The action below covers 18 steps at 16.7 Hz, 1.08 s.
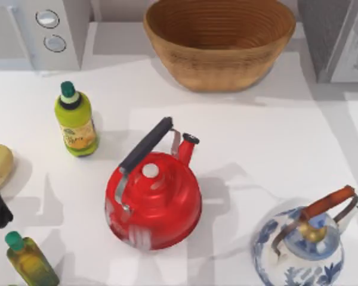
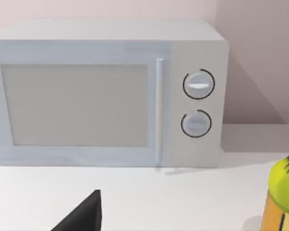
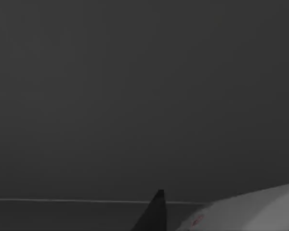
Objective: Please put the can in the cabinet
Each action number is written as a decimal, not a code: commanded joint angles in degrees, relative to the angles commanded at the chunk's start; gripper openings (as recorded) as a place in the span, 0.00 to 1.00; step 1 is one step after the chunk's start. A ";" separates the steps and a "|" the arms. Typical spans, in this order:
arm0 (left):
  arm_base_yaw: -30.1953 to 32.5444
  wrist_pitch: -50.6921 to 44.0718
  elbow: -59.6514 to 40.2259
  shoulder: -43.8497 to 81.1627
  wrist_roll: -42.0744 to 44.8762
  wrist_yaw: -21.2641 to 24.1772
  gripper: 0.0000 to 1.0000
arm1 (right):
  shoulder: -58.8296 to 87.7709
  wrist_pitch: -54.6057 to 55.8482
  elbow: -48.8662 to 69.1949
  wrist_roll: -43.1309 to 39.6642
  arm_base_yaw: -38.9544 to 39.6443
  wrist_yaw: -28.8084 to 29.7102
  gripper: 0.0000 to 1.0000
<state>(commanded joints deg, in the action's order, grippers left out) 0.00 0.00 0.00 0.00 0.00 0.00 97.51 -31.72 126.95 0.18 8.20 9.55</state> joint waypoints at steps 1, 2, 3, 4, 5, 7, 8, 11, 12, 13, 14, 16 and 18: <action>0.00 0.00 0.00 0.00 0.00 0.00 1.00 | 3.45 -1.14 5.48 -0.02 -0.39 -0.30 0.00; 0.00 0.00 0.00 0.00 0.00 0.00 1.00 | 6.73 -2.26 10.52 0.01 -0.78 -0.62 0.00; 0.00 0.00 0.00 0.00 0.00 0.00 1.00 | 9.78 -3.31 15.06 0.09 -1.14 -0.95 0.00; 0.00 0.00 0.00 0.00 0.00 0.00 1.00 | 12.57 -4.27 19.02 0.22 -1.48 -1.28 0.00; 0.00 0.00 0.00 0.00 0.00 0.00 1.00 | 15.12 -5.11 22.43 0.37 -1.80 -1.59 0.00; 0.00 0.00 0.00 0.00 0.00 0.00 1.00 | 19.17 -6.36 27.53 0.68 -2.29 -2.13 0.00; 0.00 0.00 0.00 0.00 0.00 0.00 1.00 | 20.56 -6.78 29.23 0.80 -2.45 -2.35 0.00; 0.00 0.00 0.00 0.00 0.00 0.00 1.00 | 21.87 -7.15 30.81 0.93 -2.61 -2.56 0.00; 0.00 0.00 0.00 0.00 0.00 0.00 1.00 | 21.87 -7.15 30.81 0.93 -2.61 -2.56 0.00; 0.00 0.00 0.00 0.00 0.00 0.00 1.00 | 21.87 -7.15 30.81 0.93 -2.61 -2.56 0.00; 0.00 0.00 0.00 0.00 0.00 0.00 1.00 | 21.87 -7.15 30.81 0.93 -2.61 -2.56 0.00; 0.00 0.00 0.00 0.00 0.00 0.00 1.00 | 21.87 -7.15 30.81 0.93 -2.61 -2.56 0.15; 0.00 0.00 0.00 0.00 0.00 0.00 1.00 | 21.87 -7.15 30.81 0.93 -2.61 -2.56 0.30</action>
<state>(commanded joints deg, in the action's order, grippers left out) 0.00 0.00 0.00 0.00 0.00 0.00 119.38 -38.87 157.77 1.10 5.59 6.98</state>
